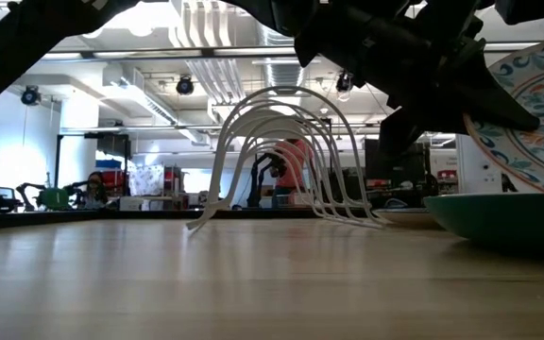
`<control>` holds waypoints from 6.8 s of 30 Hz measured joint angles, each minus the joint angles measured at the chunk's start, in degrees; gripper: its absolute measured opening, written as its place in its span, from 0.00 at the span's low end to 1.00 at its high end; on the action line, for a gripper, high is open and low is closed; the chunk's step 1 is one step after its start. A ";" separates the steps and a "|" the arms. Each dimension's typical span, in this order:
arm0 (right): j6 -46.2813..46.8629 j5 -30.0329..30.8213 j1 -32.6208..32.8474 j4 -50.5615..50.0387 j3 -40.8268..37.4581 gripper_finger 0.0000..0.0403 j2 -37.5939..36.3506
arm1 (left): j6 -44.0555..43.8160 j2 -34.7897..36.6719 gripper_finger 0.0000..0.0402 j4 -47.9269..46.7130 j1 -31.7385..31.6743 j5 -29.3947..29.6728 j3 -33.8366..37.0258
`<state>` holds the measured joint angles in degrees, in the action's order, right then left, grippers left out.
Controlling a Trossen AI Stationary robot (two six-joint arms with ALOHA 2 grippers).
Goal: Sort dishes
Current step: Put the white patterned plate into the dish rack
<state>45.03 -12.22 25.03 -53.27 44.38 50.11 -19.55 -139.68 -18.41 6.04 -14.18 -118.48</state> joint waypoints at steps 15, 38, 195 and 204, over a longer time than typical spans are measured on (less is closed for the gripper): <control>3.72 4.65 3.34 7.65 -5.52 0.51 -2.00 | 0.43 -0.02 0.04 0.86 0.00 0.35 0.02; 6.62 5.01 3.52 16.31 -12.90 0.07 -2.04 | -0.50 -0.11 0.04 1.03 -0.11 1.24 0.03; -57.63 -19.88 -57.32 62.98 6.53 0.07 16.31 | 34.81 69.94 0.48 14.92 -15.81 30.32 57.91; -62.94 -27.47 -61.79 63.45 15.71 0.07 25.34 | 39.93 70.94 0.48 15.45 -19.87 29.35 57.98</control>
<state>-17.91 -39.69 -36.75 10.18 60.09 75.45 20.38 -68.74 -2.96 -13.82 15.17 -60.50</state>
